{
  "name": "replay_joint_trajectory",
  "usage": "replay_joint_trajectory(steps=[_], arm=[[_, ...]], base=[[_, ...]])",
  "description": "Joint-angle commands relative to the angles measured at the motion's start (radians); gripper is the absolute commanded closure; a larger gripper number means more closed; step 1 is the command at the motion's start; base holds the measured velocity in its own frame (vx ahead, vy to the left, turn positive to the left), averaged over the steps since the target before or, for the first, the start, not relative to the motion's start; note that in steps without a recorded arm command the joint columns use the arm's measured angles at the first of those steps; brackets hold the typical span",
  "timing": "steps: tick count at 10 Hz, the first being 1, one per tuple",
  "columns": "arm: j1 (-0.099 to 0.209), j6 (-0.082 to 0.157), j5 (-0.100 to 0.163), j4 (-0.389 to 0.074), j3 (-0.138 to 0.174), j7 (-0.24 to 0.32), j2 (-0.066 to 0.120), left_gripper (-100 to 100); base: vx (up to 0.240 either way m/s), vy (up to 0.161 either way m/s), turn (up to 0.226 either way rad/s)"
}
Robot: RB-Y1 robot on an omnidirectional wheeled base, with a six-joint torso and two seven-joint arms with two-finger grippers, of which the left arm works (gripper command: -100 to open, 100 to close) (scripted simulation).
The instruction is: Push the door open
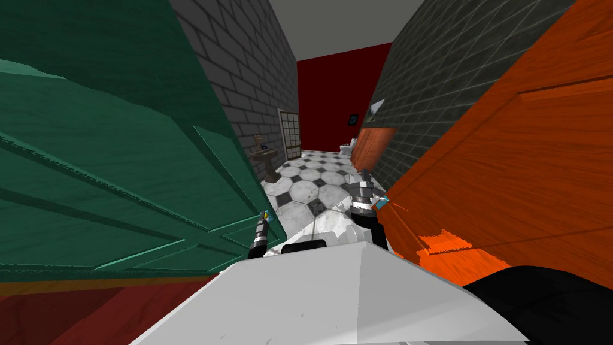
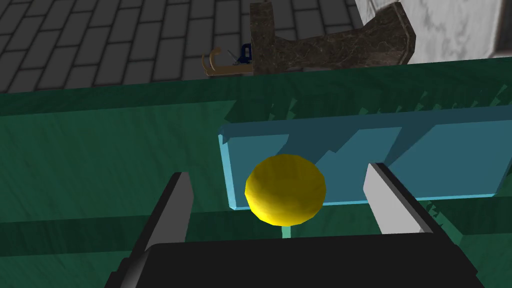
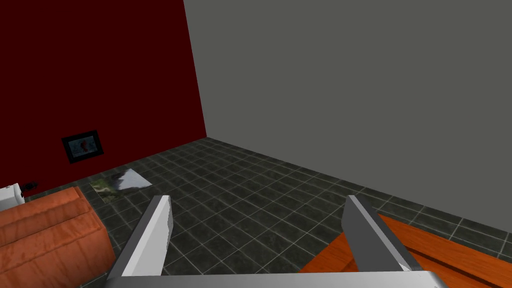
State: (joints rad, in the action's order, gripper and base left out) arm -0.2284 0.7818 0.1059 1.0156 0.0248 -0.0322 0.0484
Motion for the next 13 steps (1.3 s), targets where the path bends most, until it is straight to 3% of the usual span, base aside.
replay_joint_trajectory(steps=[1,6,10,13], arm=[[0.001,-0.002,0.000,0.000,0.001,0.000,0.001,100],[0.001,-0.002,0.000,0.000,0.001,0.000,0.001,100],[0.007,-0.015,0.025,-0.003,0.046,-0.013,0.012,100],[0.014,-0.024,0.046,-0.003,0.085,-0.023,0.010,100]], base=[[-0.013,-0.007,-0.004],[-0.013,-0.003,-0.001],[0.167,-0.034,0.058],[0.213,-0.052,0.077]])
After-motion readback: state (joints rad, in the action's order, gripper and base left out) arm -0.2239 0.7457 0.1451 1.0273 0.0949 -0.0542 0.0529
